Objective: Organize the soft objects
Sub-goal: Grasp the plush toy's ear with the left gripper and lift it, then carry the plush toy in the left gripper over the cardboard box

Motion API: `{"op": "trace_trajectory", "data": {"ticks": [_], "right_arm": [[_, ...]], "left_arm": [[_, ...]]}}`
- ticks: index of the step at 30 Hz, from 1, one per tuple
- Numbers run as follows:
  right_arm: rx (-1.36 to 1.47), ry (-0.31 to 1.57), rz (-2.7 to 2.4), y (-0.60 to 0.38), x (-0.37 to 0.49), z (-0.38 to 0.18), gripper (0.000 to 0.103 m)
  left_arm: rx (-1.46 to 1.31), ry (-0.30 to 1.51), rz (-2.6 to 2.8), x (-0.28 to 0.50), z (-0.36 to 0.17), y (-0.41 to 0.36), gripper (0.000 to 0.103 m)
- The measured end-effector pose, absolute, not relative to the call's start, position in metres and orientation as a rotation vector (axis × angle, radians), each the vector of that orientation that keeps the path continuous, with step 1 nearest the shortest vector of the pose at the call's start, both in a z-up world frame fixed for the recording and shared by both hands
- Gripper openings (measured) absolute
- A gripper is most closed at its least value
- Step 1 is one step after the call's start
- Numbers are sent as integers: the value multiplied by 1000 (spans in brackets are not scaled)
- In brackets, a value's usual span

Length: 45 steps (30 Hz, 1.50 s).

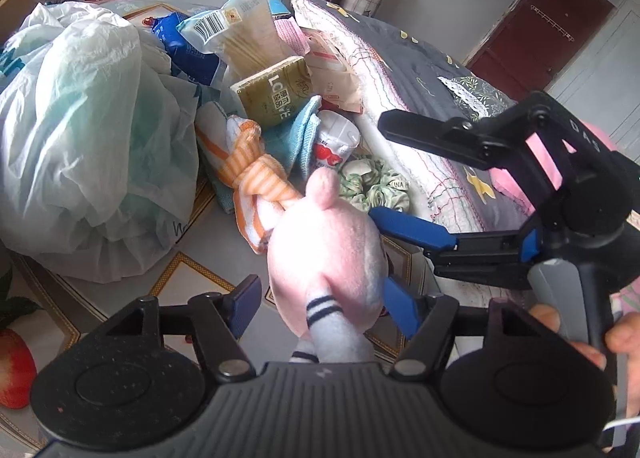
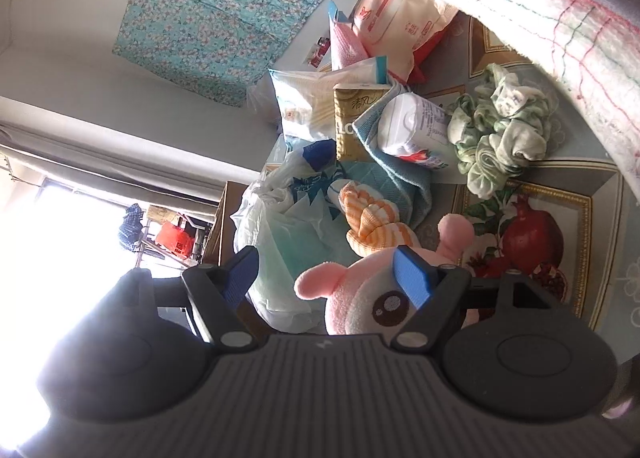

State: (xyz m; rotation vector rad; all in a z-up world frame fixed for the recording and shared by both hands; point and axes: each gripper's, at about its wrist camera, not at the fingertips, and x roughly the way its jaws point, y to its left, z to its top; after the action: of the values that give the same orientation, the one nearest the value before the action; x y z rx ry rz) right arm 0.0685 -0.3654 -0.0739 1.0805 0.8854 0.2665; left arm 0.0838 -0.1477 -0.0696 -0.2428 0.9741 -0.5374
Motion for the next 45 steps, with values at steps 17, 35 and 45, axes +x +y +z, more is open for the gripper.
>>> {"op": "trace_trajectory", "data": {"ticks": [17,35,45], "right_arm": [[1062,914,425,-336,74,-71,75],[1057,918,174,-362,57,-111,48],[959,933,159,-341,59,-100,17]], "left_arm": [[45,846,-483,63,-58,-139,77],[-69,902,-523,77,-74,-128,79],[62,873,-559,64,-73,-143,84]]}}
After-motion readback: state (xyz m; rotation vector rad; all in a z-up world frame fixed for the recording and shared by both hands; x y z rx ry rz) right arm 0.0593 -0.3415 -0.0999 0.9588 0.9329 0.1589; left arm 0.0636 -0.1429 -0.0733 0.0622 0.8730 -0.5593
